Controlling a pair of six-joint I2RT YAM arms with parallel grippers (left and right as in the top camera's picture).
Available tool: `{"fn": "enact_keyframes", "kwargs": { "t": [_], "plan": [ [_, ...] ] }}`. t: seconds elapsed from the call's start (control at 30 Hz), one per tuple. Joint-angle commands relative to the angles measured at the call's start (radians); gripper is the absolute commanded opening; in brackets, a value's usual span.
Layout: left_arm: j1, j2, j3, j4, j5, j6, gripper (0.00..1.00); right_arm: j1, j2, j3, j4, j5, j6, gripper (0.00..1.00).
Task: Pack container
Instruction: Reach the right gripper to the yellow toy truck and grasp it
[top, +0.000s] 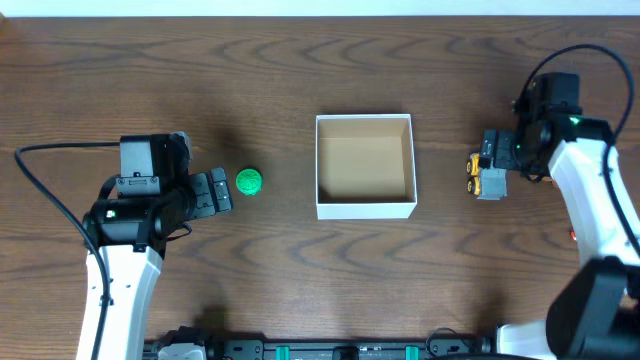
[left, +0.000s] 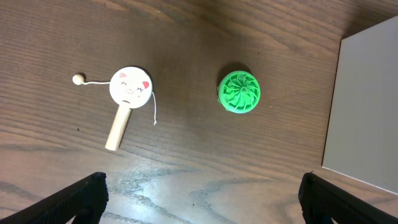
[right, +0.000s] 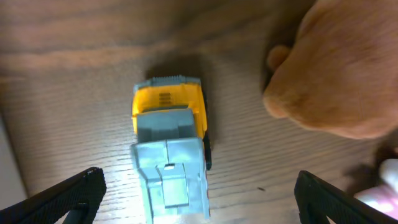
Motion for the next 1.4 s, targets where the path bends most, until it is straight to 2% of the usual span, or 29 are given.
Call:
{"fn": "enact_keyframes", "kwargs": {
  "t": [0.0, 0.27, 0.63, 0.73, 0.97, 1.1, 1.37],
  "plan": [
    [0.002, 0.0, 0.018, -0.003, 0.003, -0.005, 0.98, 0.011, 0.078, 0.016, 0.015, -0.016, -0.013, 0.99],
    [0.002, 0.0, 0.018, -0.003, 0.003, -0.005, 0.98, 0.03, 0.177, 0.016, 0.043, -0.035, -0.012, 0.99],
    [0.002, 0.0, 0.018, -0.003, 0.003, -0.005, 0.98, 0.043, 0.195, 0.016, 0.047, -0.038, -0.005, 0.7],
    [0.002, 0.0, 0.018, -0.003, 0.003, -0.005, 0.98, 0.044, 0.195, 0.016, 0.047, -0.038, -0.005, 0.58],
    [0.002, 0.0, 0.018, -0.003, 0.003, -0.005, 0.98, 0.044, 0.195, 0.016, 0.047, -0.045, -0.005, 0.37],
    [0.002, 0.0, 0.018, -0.003, 0.003, -0.005, 0.98, 0.044, 0.195, 0.016, 0.048, -0.045, -0.004, 0.35],
    [0.002, 0.0, 0.018, -0.003, 0.003, -0.005, 0.98, 0.08, 0.122, 0.068, 0.04, -0.045, -0.005, 0.14]
  ]
}}
